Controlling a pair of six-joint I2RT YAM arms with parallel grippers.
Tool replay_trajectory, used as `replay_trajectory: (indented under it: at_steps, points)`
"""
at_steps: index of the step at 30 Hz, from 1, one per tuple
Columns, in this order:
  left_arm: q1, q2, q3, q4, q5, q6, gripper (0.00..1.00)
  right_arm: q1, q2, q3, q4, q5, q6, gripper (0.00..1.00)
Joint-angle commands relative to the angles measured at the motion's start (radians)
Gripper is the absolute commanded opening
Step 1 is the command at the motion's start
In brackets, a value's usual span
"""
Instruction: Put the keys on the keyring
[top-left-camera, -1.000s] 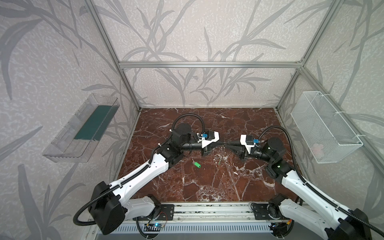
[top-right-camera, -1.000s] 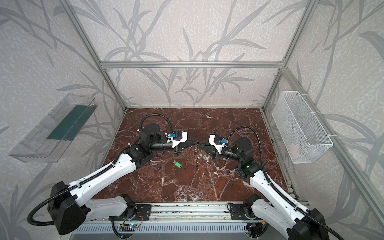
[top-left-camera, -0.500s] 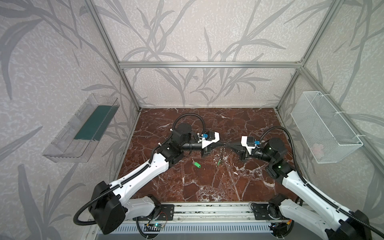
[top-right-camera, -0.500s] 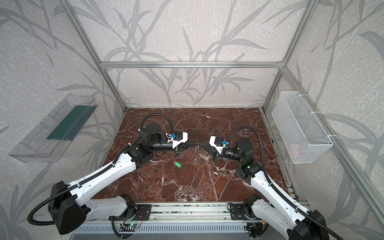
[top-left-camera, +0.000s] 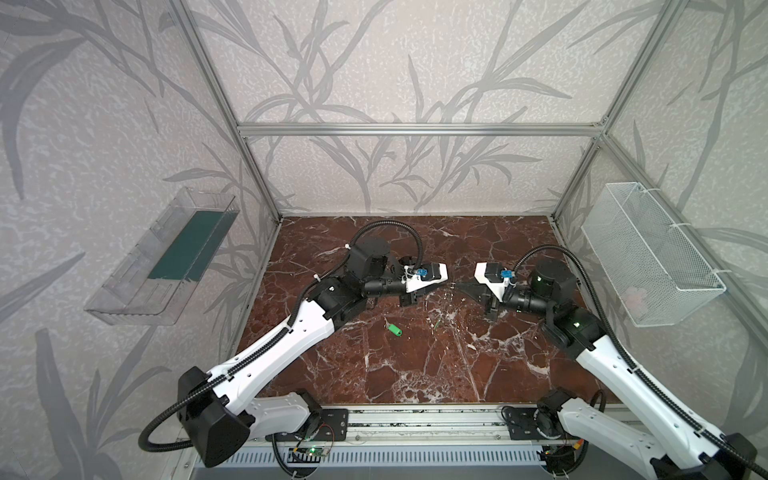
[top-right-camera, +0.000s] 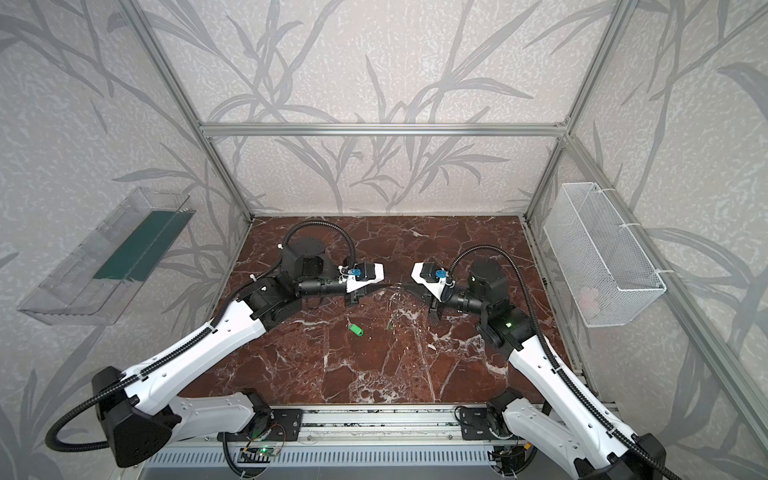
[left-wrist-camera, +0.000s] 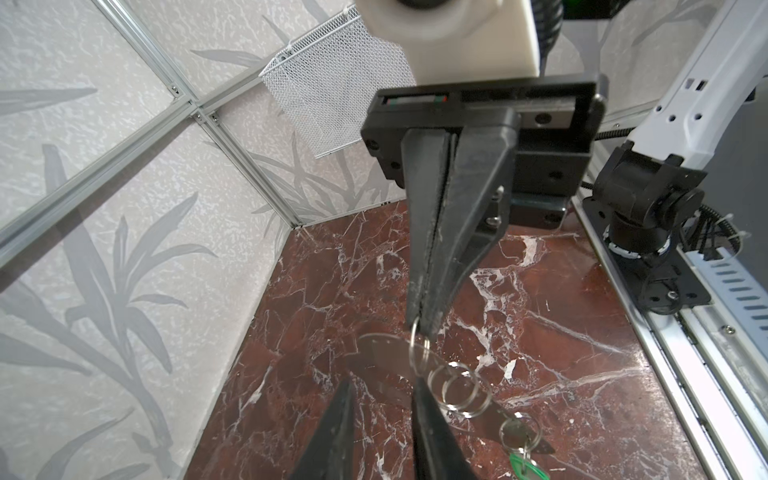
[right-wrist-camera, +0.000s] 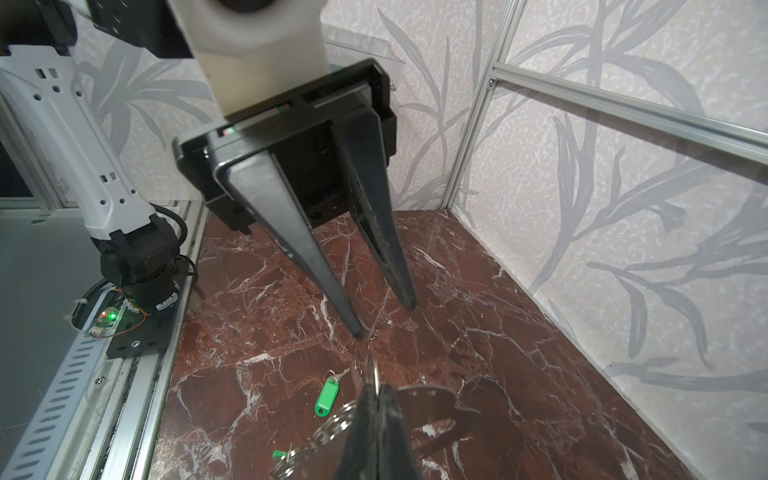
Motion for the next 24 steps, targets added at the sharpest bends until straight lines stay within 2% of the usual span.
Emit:
replay_trajectory:
  at_steps: [1, 8, 13, 21, 24]
  points:
    - [-0.031, 0.019, 0.047, -0.105, -0.094, 0.113, 0.27, 0.024, 0.019, 0.06, -0.159, 0.056, -0.044, 0.0]
    - [-0.063, 0.053, 0.078, -0.101, -0.135, 0.115, 0.28, 0.048, 0.042, 0.115, -0.239, 0.091, -0.066, 0.0]
    - [-0.067, 0.07, 0.087, -0.113, -0.136, 0.113, 0.19, 0.055, 0.036, 0.113, -0.237, 0.093, -0.074, 0.0]
    - [-0.074, 0.092, 0.098, -0.121, -0.115, 0.1, 0.18, 0.062, 0.03, 0.102, -0.212, 0.082, -0.08, 0.0]
    - [-0.076, 0.105, 0.106, -0.122, -0.111, 0.095, 0.12, 0.065, 0.027, 0.095, -0.191, 0.08, -0.079, 0.0]
